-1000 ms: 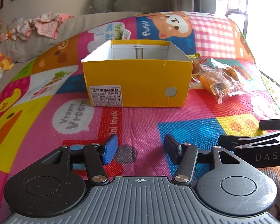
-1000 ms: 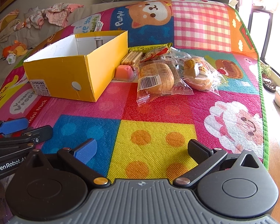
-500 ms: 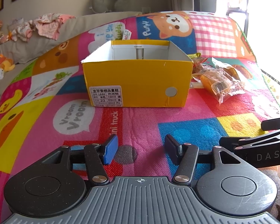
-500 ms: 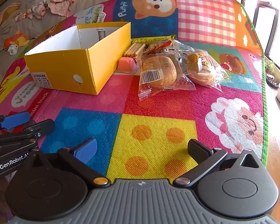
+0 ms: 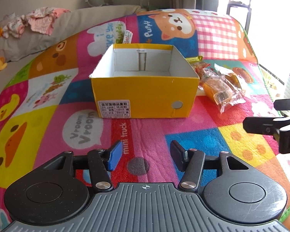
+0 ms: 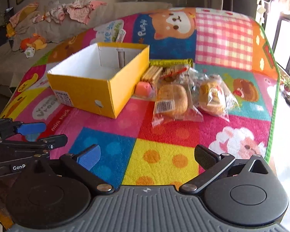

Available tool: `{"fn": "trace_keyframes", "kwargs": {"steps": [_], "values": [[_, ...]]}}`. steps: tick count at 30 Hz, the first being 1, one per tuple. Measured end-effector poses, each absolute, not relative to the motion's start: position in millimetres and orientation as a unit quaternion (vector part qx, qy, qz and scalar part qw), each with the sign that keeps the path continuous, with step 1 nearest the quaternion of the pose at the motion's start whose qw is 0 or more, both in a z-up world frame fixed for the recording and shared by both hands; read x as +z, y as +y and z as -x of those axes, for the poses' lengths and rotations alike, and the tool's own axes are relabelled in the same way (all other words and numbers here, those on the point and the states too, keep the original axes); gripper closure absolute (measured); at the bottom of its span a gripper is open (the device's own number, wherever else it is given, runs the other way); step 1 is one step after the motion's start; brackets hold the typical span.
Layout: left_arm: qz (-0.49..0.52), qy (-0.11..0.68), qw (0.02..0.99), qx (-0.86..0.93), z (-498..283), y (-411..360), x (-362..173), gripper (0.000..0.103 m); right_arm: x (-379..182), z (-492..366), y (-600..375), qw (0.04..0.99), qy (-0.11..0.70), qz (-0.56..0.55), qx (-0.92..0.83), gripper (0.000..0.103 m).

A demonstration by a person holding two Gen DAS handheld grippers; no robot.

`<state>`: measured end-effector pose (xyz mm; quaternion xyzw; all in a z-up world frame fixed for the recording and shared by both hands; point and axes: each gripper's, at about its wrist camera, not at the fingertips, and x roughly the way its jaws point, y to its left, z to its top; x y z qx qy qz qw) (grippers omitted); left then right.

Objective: Organize objects

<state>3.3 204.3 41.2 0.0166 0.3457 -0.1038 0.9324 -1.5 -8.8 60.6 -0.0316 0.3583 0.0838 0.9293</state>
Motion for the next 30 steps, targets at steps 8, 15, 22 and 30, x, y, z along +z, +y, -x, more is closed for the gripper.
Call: {"fn": "trace_keyframes", "kwargs": {"steps": [8,15,22,30], "values": [[0.01,0.316,0.944,-0.095,-36.2,230.5,90.4,0.043,111.2,0.3,-23.1,0.948,0.308,0.012,0.079,0.0],[0.062,0.337,0.937,-0.072,-107.7,251.3,103.4,0.043,126.0,-10.6,-29.9,0.954,0.289,-0.004,0.076,0.0],[0.024,0.391,0.919,-0.052,-165.9,251.9,76.4,0.045,133.5,-25.7,-19.8,0.951,0.295,0.025,0.085,0.0],[0.047,0.443,0.892,-0.081,-178.2,259.9,51.3,0.092,168.0,-96.2,14.4,0.94,0.318,0.032,0.123,0.0]]}}
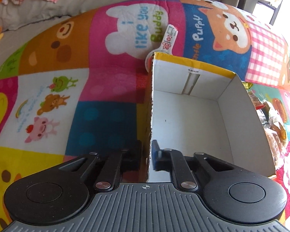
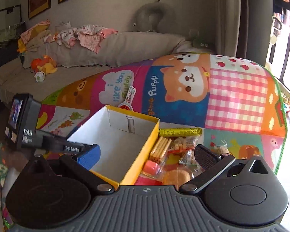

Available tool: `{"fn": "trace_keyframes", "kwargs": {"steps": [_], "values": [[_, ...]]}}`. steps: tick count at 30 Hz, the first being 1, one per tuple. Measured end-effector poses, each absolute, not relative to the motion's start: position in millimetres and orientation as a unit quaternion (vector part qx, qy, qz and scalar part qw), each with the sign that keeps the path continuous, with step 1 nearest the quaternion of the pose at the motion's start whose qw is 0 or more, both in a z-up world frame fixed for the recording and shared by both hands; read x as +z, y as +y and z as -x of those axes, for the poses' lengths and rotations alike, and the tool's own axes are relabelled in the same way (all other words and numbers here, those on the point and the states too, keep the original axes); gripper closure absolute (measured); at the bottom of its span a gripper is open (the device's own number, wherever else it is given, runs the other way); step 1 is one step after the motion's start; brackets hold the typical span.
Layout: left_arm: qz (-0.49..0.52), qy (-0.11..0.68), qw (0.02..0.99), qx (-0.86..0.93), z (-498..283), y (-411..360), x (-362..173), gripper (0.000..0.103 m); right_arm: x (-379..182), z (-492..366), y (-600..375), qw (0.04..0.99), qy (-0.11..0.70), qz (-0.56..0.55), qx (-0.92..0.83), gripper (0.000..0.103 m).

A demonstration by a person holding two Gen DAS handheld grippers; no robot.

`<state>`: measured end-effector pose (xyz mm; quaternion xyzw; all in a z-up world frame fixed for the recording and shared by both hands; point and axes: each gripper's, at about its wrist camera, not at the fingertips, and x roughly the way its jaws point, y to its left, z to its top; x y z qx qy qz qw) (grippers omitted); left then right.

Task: Organize objects
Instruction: 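Lower the left tool onto the yellow box wall and close it, then grasp the red-and-white round-lidded packet with the right tool while left holds box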

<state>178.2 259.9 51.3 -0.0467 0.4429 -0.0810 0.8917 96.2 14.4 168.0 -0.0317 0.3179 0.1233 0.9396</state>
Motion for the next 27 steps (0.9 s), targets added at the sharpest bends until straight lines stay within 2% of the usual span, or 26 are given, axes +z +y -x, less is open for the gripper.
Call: {"fn": "trace_keyframes", "kwargs": {"steps": [6,7,8,10,15,18,20,22,25,27], "values": [[0.061,0.446,0.888,-0.092,-174.5,268.3,48.4,0.093,165.8,-215.5,48.7,0.92,0.373,-0.039,0.115,0.001],[0.067,0.448,0.887,-0.095,-173.8,270.1,48.0,0.093,160.9,-236.5,55.1,0.917,0.381,-0.049,0.108,0.004],[0.071,0.448,0.886,-0.097,-173.7,271.6,47.8,0.093,155.1,-255.8,61.9,0.914,0.388,-0.054,0.102,0.012],[0.078,0.446,0.886,-0.1,-173.2,274.2,47.1,0.092,141.0,-293.1,76.6,0.907,0.406,-0.066,0.086,0.02],[0.098,0.442,0.885,-0.11,-174.8,280.1,45.7,0.092,106.7,-354.0,118.5,0.901,0.424,-0.07,0.063,0.023],[0.106,0.438,0.886,-0.111,-174.3,280.9,45.3,0.091,89.1,-377.3,143.4,0.905,0.422,-0.039,0.031,0.04],[0.107,0.436,0.886,-0.112,-173.4,281.2,45.4,0.091,78.0,-385.7,150.8,0.904,0.428,-0.026,0.005,0.061],[0.112,0.434,0.887,-0.113,-172.7,282.0,45.2,0.091,75.8,-386.2,149.6,0.904,0.427,-0.023,-0.006,0.075],[0.117,0.432,0.888,-0.107,-171.4,281.0,43.4,0.091,92.0,-372.3,130.4,0.904,0.423,-0.064,0.018,0.08],[0.12,0.429,0.89,-0.1,-168.4,278.9,43.9,0.091,116.9,-352.9,111.4,0.913,0.4,-0.077,0.029,0.08]]}}
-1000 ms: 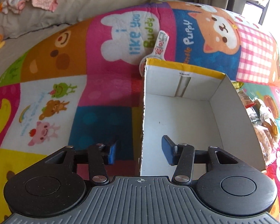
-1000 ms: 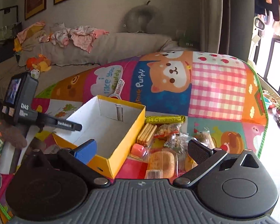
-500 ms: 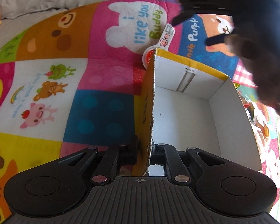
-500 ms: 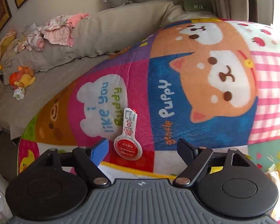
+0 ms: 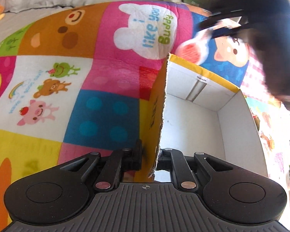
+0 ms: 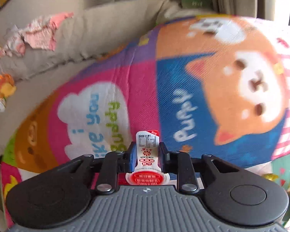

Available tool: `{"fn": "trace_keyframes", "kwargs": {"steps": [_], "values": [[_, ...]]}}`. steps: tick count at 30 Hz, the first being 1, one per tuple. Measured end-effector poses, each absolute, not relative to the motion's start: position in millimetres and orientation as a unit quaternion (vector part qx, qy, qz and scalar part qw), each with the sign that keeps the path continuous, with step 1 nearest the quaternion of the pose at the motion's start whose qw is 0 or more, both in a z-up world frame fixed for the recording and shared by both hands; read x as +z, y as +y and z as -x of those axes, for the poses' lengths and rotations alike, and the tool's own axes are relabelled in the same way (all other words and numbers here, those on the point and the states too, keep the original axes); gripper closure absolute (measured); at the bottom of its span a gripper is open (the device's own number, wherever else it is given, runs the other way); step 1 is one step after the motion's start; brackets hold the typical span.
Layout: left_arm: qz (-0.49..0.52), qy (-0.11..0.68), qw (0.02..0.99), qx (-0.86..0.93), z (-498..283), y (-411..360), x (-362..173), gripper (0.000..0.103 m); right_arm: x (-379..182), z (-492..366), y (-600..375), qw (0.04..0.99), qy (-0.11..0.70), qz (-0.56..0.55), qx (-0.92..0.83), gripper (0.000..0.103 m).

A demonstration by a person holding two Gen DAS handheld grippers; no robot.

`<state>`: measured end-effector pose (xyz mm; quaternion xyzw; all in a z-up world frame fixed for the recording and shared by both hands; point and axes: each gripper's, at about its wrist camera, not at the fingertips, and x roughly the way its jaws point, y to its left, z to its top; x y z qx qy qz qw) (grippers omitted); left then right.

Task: Organize objects
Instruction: 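Grasp the red-and-white round-lidded packet with the right tool while left holds box, then carry the packet over the box and release it inside with the right tool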

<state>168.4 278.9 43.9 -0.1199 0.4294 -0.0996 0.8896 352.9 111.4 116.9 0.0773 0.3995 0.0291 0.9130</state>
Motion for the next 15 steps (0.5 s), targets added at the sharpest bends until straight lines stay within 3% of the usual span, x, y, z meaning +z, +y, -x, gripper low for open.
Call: {"fn": "trace_keyframes", "kwargs": {"steps": [5,9,15], "values": [[0.128,0.428,0.891,-0.079,-160.1,273.2,45.3,0.091,182.1,-283.7,55.0,0.935,0.338,-0.078,0.064,0.08],[0.128,0.429,0.891,-0.069,-153.3,269.5,47.6,0.091,203.3,-204.0,19.9,0.947,0.312,-0.006,0.074,0.08],[0.136,0.43,0.891,-0.054,-141.2,261.1,50.4,0.091,174.7,-93.8,-34.1,0.915,0.389,-0.019,0.109,0.08]]}}
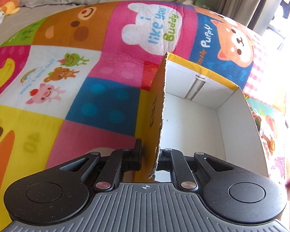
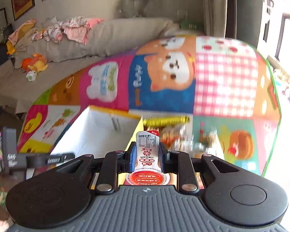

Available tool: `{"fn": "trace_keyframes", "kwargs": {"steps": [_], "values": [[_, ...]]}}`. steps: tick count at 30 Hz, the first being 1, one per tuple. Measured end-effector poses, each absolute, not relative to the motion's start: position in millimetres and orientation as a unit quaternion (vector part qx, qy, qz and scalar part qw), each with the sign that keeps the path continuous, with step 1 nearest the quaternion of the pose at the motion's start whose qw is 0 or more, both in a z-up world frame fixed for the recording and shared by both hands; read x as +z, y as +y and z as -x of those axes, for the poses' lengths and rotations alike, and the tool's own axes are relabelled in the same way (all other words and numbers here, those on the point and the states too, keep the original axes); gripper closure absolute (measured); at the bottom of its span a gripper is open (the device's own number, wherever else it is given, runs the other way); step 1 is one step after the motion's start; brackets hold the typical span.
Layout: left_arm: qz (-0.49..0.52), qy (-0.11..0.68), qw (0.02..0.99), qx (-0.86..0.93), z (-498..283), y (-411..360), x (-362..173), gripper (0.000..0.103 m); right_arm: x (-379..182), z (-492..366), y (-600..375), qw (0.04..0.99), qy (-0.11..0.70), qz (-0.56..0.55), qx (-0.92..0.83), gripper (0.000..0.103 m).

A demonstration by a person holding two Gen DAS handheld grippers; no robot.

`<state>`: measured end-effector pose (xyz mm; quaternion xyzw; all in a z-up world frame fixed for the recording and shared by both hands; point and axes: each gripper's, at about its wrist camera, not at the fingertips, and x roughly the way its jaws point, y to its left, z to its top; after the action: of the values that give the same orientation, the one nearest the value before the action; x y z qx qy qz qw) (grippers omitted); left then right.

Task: Organize objects
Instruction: 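Carry the packet over the box and release it inside with the right tool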

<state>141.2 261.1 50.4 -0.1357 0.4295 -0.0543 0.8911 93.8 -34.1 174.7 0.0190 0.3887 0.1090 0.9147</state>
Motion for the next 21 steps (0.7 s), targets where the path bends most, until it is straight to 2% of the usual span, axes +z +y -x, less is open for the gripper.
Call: {"fn": "trace_keyframes", "kwargs": {"steps": [6,11,18,21], "values": [[0.134,0.428,0.893,-0.04,-125.7,253.8,50.8,0.091,125.1,-42.6,-73.4,0.886,0.441,-0.093,0.105,0.08],[0.127,0.43,0.893,-0.038,-117.0,251.6,51.8,0.091,116.0,-20.6,-82.4,0.922,0.386,-0.01,0.042,0.065],[0.128,0.427,0.894,-0.036,-110.5,251.3,51.5,0.09,99.4,-7.1,-62.6,0.929,0.354,0.097,0.055,0.058],[0.131,0.426,0.894,-0.035,-108.8,252.0,51.4,0.09,92.3,-10.6,-55.9,0.928,0.352,0.088,0.08,0.038]]}}
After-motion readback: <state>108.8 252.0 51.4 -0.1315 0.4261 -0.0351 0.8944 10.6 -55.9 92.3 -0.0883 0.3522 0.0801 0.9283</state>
